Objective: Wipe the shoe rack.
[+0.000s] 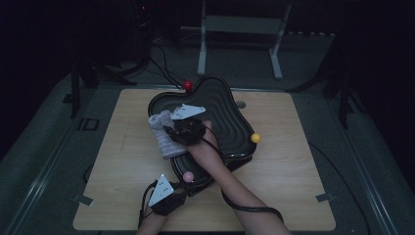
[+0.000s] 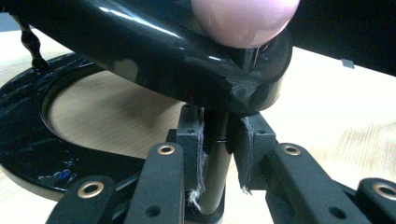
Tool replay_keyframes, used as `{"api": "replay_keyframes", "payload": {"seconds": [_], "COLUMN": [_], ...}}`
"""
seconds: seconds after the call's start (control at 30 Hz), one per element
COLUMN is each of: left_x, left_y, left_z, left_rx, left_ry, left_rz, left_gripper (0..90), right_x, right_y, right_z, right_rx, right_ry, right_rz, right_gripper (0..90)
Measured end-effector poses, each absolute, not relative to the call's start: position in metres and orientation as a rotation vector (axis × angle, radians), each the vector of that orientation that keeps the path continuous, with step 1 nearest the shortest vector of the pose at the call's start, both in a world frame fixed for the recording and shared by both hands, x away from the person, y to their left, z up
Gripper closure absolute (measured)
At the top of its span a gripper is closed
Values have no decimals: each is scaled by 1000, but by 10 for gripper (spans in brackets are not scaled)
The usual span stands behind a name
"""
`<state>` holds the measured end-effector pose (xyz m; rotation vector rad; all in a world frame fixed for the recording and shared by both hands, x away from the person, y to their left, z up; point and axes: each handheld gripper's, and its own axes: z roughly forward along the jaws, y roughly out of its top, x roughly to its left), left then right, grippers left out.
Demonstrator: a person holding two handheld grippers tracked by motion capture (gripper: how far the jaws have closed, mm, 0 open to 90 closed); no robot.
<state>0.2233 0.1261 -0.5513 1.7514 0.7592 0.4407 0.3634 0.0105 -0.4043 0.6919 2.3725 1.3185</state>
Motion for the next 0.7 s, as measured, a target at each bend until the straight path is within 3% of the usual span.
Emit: {"api": "replay_keyframes", "payload": {"seconds": [0.7], "left_x": [223], "left_y": [126], "left_z": [-551], "left_rx": [1747], "left_ry": [765], "left_rz": [430], "left_gripper": [738], "right_x": [303], "right_y": [-44], "right_z": [-444], "right_rx": [644], "right_ry": [2423], "right_rz": [1320], "right_gripper": [698]}}
